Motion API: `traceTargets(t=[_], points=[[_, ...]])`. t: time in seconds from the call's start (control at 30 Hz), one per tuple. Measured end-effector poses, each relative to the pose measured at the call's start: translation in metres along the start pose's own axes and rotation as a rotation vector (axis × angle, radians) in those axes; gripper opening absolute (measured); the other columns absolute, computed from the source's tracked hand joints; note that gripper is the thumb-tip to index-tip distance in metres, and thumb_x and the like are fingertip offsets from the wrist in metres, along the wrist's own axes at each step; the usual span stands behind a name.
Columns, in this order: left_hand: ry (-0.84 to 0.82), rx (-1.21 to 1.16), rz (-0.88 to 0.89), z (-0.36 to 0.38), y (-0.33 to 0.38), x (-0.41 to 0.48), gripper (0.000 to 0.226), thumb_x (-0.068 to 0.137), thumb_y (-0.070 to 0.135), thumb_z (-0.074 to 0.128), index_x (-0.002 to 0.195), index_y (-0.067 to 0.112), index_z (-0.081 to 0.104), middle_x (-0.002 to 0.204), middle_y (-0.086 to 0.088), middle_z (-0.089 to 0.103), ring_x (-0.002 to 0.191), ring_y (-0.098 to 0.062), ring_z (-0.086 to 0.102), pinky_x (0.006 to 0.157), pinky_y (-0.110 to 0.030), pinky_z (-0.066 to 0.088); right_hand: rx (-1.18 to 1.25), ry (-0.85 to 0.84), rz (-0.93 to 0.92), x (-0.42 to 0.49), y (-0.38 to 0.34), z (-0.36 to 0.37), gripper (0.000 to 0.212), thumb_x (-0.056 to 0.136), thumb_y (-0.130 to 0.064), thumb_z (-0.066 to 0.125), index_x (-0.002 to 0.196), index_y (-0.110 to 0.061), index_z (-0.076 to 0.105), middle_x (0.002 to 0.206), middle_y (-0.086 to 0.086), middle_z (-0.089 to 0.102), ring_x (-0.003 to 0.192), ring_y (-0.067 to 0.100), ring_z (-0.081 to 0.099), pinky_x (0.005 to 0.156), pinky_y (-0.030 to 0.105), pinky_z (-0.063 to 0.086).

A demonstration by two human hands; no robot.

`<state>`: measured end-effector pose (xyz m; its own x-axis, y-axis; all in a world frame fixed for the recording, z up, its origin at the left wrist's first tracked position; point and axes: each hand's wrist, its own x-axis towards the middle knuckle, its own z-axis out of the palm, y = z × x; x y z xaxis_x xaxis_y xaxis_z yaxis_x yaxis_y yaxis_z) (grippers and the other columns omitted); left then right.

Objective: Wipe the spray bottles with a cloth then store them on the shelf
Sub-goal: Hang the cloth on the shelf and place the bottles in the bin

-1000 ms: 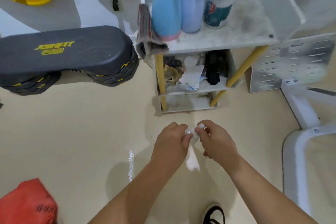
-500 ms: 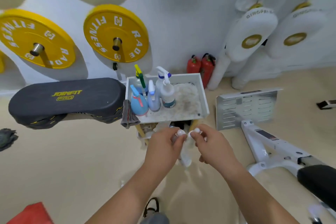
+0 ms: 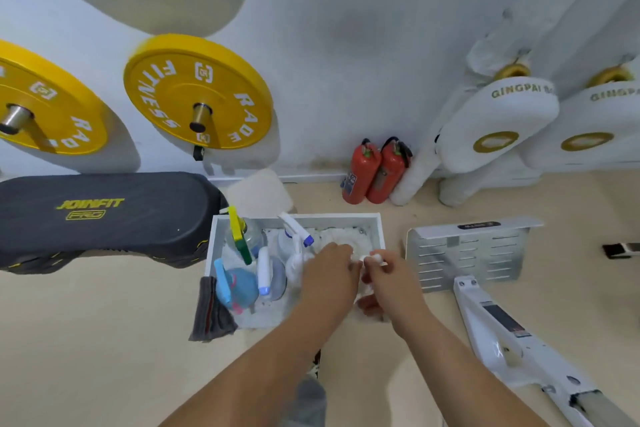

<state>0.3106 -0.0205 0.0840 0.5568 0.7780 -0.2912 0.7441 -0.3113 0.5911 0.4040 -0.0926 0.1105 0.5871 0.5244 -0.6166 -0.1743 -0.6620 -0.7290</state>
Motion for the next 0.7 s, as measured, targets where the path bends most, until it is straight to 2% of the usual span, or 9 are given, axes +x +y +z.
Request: traceTargets(t=[0.1, 0.13, 0.2, 0.3, 0.4, 0.5, 0.57, 0.63, 0.7], points=[[-0.07, 0.094, -0.042, 0.006, 0.013, 0.034, 0.012, 0.106, 0.02, 0.048, 0.106, 0.016, 0.059, 0.115, -0.005, 0.06, 0.1, -0.027, 0.064, 0.084, -0.04, 0.053, -0.011, 0.006, 0.05, 0.033, -0.005, 0.0, 0.018, 0.103, -0.028, 0.055, 0.09, -0.026, 0.066, 0.084, 0.01, 0.07, 0.053, 0.036, 0.071, 0.058, 0.066, 0.06], [-0.103, 0.125, -0.051, 0.009, 0.017, 0.043, 0.013, 0.105, 0.016, 0.049, 0.112, 0.016, 0.06, 0.119, -0.006, 0.06, 0.102, -0.028, 0.065, 0.085, -0.04, 0.054, -0.016, 0.013, 0.059, 0.042, -0.006, 0.0, 0.019, 0.103, -0.028, 0.055, 0.088, -0.024, 0.067, 0.086, 0.012, 0.071, 0.057, 0.039, 0.072, 0.058, 0.069, 0.058], [-0.187, 0.204, -0.085, 0.014, 0.023, 0.055, 0.019, 0.104, 0.011, 0.051, 0.121, 0.014, 0.059, 0.125, -0.008, 0.059, 0.105, -0.028, 0.068, 0.087, -0.039, 0.056, -0.017, 0.006, 0.072, 0.056, -0.006, -0.002, 0.021, 0.102, -0.024, 0.055, 0.087, -0.021, 0.068, 0.091, 0.019, 0.071, 0.065, 0.045, 0.073, 0.055, 0.067, 0.058], [-0.252, 0.232, -0.14, 0.02, 0.021, 0.071, 0.022, 0.1, 0.008, 0.056, 0.12, 0.014, 0.059, 0.128, -0.008, 0.058, 0.108, -0.027, 0.068, 0.091, -0.039, 0.056, -0.05, -0.033, 0.099, 0.075, -0.007, -0.005, 0.022, 0.102, -0.018, 0.052, 0.087, -0.018, 0.068, 0.094, 0.025, 0.068, 0.067, 0.049, 0.072, 0.055, 0.066, 0.059], [-0.263, 0.228, -0.185, 0.023, 0.018, 0.077, 0.026, 0.096, 0.007, 0.062, 0.12, 0.015, 0.059, 0.127, -0.005, 0.058, 0.108, -0.026, 0.067, 0.087, -0.035, 0.055, -0.137, -0.076, 0.083, 0.089, -0.009, -0.006, 0.022, 0.103, -0.019, 0.048, 0.091, -0.019, 0.067, 0.091, 0.017, 0.069, 0.066, 0.042, 0.073, 0.058, 0.062, 0.061], [-0.193, 0.215, -0.192, 0.025, 0.014, 0.08, 0.031, 0.095, 0.008, 0.063, 0.124, 0.015, 0.055, 0.127, -0.003, 0.056, 0.106, -0.025, 0.068, 0.08, -0.033, 0.055, -0.184, -0.121, 0.062, 0.099, -0.012, -0.006, 0.023, 0.104, -0.022, 0.048, 0.093, -0.03, 0.066, 0.09, 0.009, 0.069, 0.075, 0.04, 0.074, 0.063, 0.058, 0.063], [-0.137, 0.153, -0.223, 0.029, 0.01, 0.08, 0.032, 0.098, 0.008, 0.058, 0.13, 0.014, 0.053, 0.128, -0.004, 0.053, 0.108, -0.023, 0.067, 0.078, -0.031, 0.053, -0.196, -0.15, 0.061, 0.103, -0.013, -0.005, 0.019, 0.104, -0.021, 0.049, 0.103, -0.027, 0.067, 0.09, 0.005, 0.068, 0.077, 0.041, 0.074, 0.066, 0.057, 0.063], [-0.119, 0.129, -0.245, 0.031, 0.009, 0.078, 0.029, 0.102, 0.009, 0.051, 0.131, 0.01, 0.055, 0.128, -0.008, 0.054, 0.111, -0.026, 0.062, 0.084, -0.031, 0.052, -0.195, -0.195, 0.082, 0.102, -0.014, -0.008, 0.018, 0.105, -0.021, 0.049, 0.117, -0.032, 0.057, 0.091, -0.003, 0.065, 0.076, 0.041, 0.075, 0.066, 0.052, 0.065], [-0.081, 0.12, -0.252, 0.031, 0.011, 0.075, 0.025, 0.103, 0.01, 0.051, 0.126, 0.008, 0.059, 0.125, -0.013, 0.06, 0.11, -0.032, 0.063, 0.088, -0.038, 0.052, -0.189, -0.248, 0.11, 0.1, -0.016, -0.014, 0.039, 0.106, -0.019, 0.049, 0.137, -0.043, 0.044, 0.094, -0.006, 0.063, 0.076, 0.041, 0.076, 0.064, 0.046, 0.065]])
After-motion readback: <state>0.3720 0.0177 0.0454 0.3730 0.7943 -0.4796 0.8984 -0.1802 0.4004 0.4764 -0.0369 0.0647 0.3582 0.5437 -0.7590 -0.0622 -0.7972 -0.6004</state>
